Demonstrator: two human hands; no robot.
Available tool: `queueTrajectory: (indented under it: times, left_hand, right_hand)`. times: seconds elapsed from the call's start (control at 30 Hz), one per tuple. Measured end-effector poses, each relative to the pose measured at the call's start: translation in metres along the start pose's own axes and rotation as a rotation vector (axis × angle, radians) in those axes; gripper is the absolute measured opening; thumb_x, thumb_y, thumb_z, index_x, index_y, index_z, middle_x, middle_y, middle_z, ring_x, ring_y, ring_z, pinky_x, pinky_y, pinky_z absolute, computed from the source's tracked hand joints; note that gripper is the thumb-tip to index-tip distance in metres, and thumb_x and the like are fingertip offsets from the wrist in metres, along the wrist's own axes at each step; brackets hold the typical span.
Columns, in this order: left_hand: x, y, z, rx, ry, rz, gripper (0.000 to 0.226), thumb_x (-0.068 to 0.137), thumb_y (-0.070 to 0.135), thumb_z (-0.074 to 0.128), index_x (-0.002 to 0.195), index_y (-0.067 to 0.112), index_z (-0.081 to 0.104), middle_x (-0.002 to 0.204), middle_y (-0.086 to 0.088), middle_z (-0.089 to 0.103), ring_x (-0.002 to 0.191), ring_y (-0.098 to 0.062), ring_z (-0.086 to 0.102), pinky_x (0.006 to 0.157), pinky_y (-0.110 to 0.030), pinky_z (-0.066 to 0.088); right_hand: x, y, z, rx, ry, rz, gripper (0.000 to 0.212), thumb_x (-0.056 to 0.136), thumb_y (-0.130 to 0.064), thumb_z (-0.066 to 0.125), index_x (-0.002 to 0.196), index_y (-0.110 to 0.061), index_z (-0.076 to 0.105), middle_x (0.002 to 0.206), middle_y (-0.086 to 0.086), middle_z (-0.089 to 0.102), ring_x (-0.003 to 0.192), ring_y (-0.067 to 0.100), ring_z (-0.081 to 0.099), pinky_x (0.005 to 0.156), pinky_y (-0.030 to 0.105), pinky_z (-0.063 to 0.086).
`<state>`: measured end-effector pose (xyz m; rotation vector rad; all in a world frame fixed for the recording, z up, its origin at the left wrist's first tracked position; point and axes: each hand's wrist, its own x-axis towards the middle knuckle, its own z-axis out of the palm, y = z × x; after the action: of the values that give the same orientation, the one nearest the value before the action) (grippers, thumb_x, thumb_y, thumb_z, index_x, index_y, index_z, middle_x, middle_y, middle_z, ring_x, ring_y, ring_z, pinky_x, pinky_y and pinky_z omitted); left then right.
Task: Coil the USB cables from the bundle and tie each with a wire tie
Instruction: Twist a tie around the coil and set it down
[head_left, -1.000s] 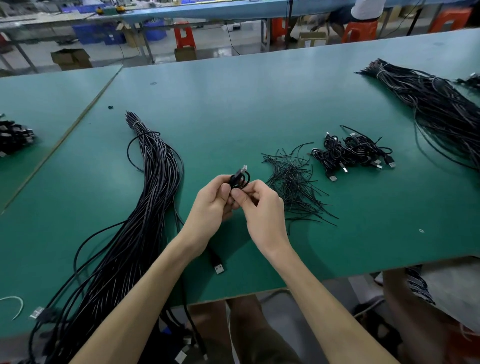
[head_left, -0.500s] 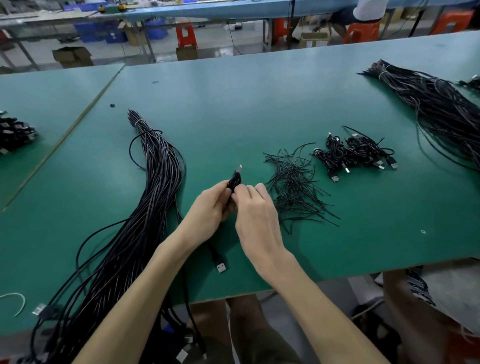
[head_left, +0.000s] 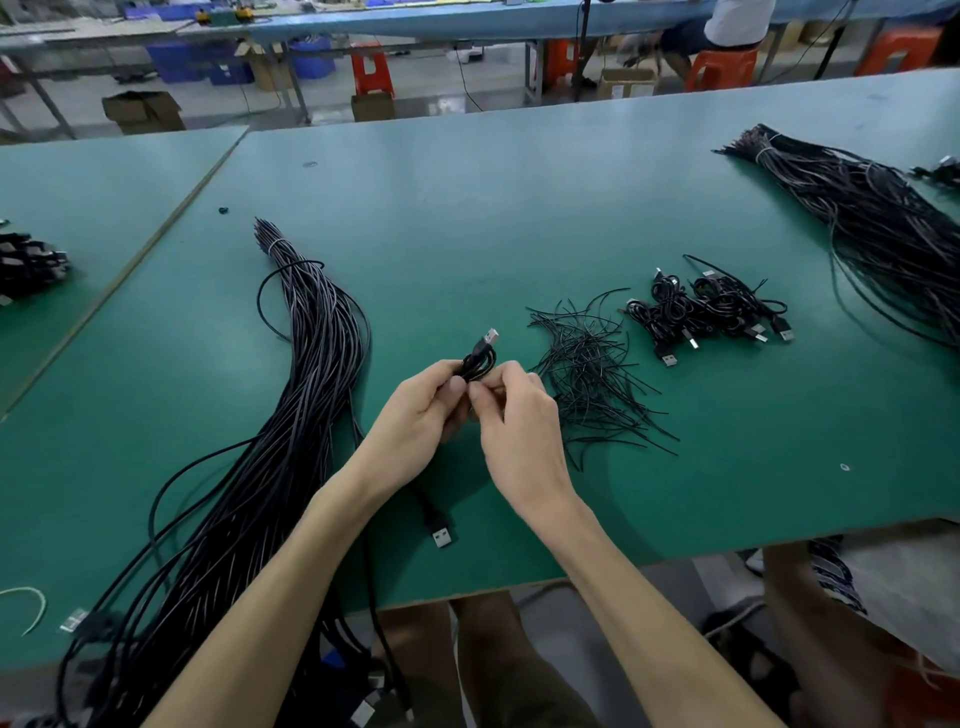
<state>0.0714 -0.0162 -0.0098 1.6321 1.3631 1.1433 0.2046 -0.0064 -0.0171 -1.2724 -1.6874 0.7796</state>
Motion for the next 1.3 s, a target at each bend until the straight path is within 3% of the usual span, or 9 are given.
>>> queueTrajectory:
  times: [0.07, 0.2, 0.33, 0.53, 0.63, 0.77, 0.9, 1.07, 1.3]
  left_hand:
    - [0.001, -0.003, -0.002, 0.085, -0.010, 0.012, 0.022, 0.111, 0.015, 0.040, 0.108, 0.015, 0.062, 0.065, 0.013, 0.056, 0.057, -0.003, 0.046, 0.058, -0.016, 0.039]
    - [0.002, -0.008, -0.003, 0.254, 0.039, 0.024, 0.024, 0.105, 0.044, 0.048, 0.086, 0.032, 0.057, 0.069, 0.019, 0.063, 0.057, -0.002, 0.051, 0.055, -0.015, 0.040]
    - [0.002, -0.008, -0.005, 0.304, 0.075, 0.027, 0.036, 0.107, 0.044, 0.046, 0.074, 0.030, 0.047, 0.065, 0.021, 0.059, 0.054, -0.003, 0.046, 0.053, -0.013, 0.036]
    - [0.002, -0.005, -0.003, 0.281, 0.149, -0.043, 0.042, 0.108, 0.043, 0.041, 0.071, 0.025, 0.048, 0.060, 0.020, 0.059, 0.048, -0.005, 0.044, 0.049, -0.013, 0.036]
    - [0.002, -0.004, -0.005, 0.232, 0.108, -0.016, 0.043, 0.107, 0.048, 0.045, 0.068, 0.029, 0.047, 0.055, 0.017, 0.053, 0.049, -0.005, 0.040, 0.049, -0.016, 0.034]
    - [0.001, -0.002, -0.008, 0.167, 0.047, 0.025, 0.047, 0.096, 0.061, 0.049, 0.072, 0.021, 0.048, 0.055, 0.015, 0.048, 0.050, -0.007, 0.040, 0.049, -0.020, 0.033]
    - [0.000, -0.003, -0.009, 0.130, 0.023, 0.051, 0.038, 0.106, 0.042, 0.050, 0.074, 0.022, 0.050, 0.055, 0.014, 0.052, 0.047, -0.007, 0.044, 0.047, -0.020, 0.038]
    - [0.001, 0.001, -0.010, -0.033, -0.081, -0.013, 0.030, 0.107, 0.032, 0.052, 0.083, 0.013, 0.054, 0.061, 0.012, 0.046, 0.051, -0.011, 0.037, 0.046, -0.021, 0.035]
    - [0.000, 0.004, -0.014, 0.089, 0.094, 0.118, 0.026, 0.101, 0.034, 0.064, 0.075, 0.040, 0.063, 0.061, 0.008, 0.065, 0.052, -0.012, 0.060, 0.052, -0.022, 0.047]
  right_hand:
    - [0.001, 0.001, -0.001, 0.015, -0.016, 0.035, 0.011, 0.105, -0.017, 0.055, 0.095, -0.016, 0.059, 0.090, -0.006, 0.056, 0.092, 0.015, 0.052, 0.079, 0.021, 0.038]
    - [-0.002, -0.004, 0.000, -0.120, -0.065, -0.076, 0.016, 0.103, -0.004, 0.049, 0.090, -0.010, 0.053, 0.089, 0.010, 0.061, 0.094, 0.022, 0.048, 0.084, 0.042, 0.046]
    - [-0.005, -0.007, 0.000, -0.251, -0.071, -0.223, 0.012, 0.100, 0.003, 0.051, 0.092, -0.004, 0.056, 0.087, 0.013, 0.063, 0.093, 0.029, 0.049, 0.083, 0.048, 0.046]
    - [-0.007, -0.008, -0.001, -0.092, -0.087, -0.158, 0.017, 0.102, -0.009, 0.055, 0.086, -0.013, 0.051, 0.086, 0.004, 0.063, 0.095, 0.020, 0.047, 0.082, 0.040, 0.046]
    - [-0.007, -0.008, -0.001, -0.108, -0.090, -0.181, 0.018, 0.102, -0.005, 0.054, 0.086, -0.012, 0.049, 0.085, 0.005, 0.060, 0.094, 0.022, 0.046, 0.082, 0.041, 0.046]
    - [-0.006, -0.007, -0.002, -0.124, -0.106, -0.219, 0.012, 0.099, 0.001, 0.053, 0.092, -0.008, 0.055, 0.087, 0.005, 0.059, 0.094, 0.019, 0.045, 0.083, 0.039, 0.046]
    - [-0.005, -0.007, -0.005, -0.042, -0.109, -0.181, 0.018, 0.098, 0.001, 0.055, 0.086, -0.012, 0.052, 0.078, -0.009, 0.050, 0.087, 0.013, 0.044, 0.075, 0.025, 0.043]
    - [-0.005, -0.005, -0.008, 0.069, -0.064, -0.130, 0.017, 0.097, 0.000, 0.060, 0.087, -0.014, 0.058, 0.078, -0.010, 0.048, 0.081, 0.005, 0.046, 0.072, 0.010, 0.039]
    - [-0.003, -0.003, -0.004, 0.043, -0.029, -0.135, 0.016, 0.099, -0.008, 0.063, 0.086, -0.015, 0.057, 0.078, -0.010, 0.049, 0.082, 0.005, 0.047, 0.072, 0.010, 0.039]
